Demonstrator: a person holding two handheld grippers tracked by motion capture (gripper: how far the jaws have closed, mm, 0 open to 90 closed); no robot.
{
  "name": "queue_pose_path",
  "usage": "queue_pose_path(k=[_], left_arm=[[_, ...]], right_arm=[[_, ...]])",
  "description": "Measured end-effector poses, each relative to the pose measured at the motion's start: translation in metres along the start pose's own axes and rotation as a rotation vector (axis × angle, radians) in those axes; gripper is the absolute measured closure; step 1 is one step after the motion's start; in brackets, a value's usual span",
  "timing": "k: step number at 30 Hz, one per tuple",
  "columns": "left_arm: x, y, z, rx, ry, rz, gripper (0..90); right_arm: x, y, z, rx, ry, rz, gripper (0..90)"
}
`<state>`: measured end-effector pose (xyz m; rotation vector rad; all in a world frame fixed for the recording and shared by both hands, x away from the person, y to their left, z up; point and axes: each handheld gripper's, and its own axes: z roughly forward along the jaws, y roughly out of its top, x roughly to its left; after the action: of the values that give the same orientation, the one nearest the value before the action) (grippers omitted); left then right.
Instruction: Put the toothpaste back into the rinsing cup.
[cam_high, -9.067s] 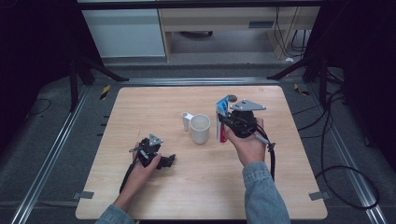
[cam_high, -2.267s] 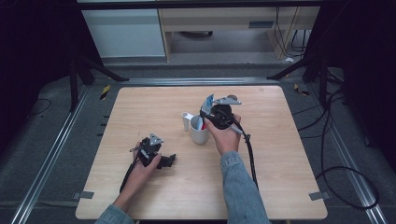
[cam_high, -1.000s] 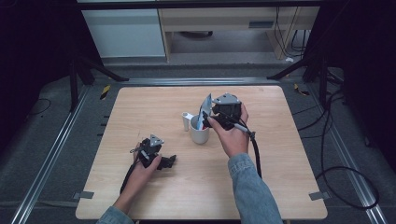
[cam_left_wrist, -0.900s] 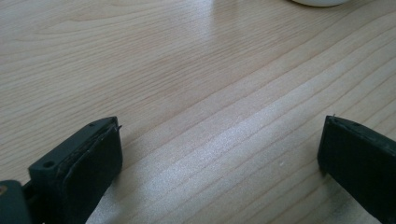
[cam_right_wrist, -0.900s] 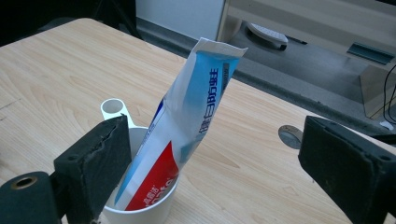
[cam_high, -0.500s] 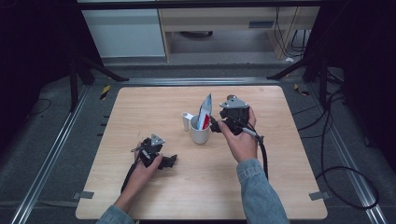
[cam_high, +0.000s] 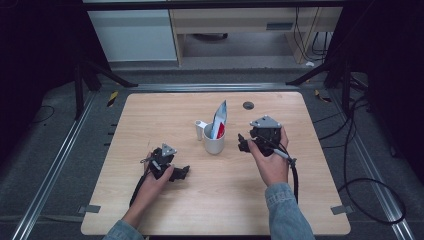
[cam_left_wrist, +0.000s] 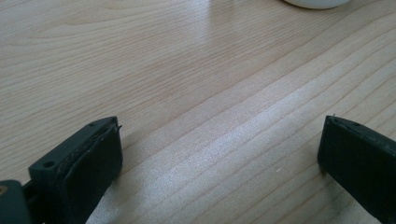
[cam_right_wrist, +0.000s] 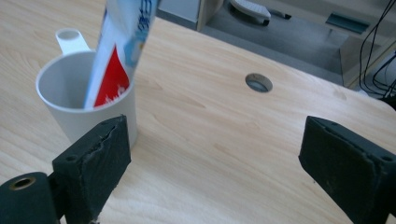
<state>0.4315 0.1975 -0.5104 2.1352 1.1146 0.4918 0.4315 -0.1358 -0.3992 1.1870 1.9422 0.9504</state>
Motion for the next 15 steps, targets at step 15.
queue_pose_path(k=[15], left_arm=[[0.000,0.000,0.000,-0.002,0.000,-0.002,0.0]], right_arm=[[-0.016,-0.052,0.010,0.101,0.021,0.056,10.1]])
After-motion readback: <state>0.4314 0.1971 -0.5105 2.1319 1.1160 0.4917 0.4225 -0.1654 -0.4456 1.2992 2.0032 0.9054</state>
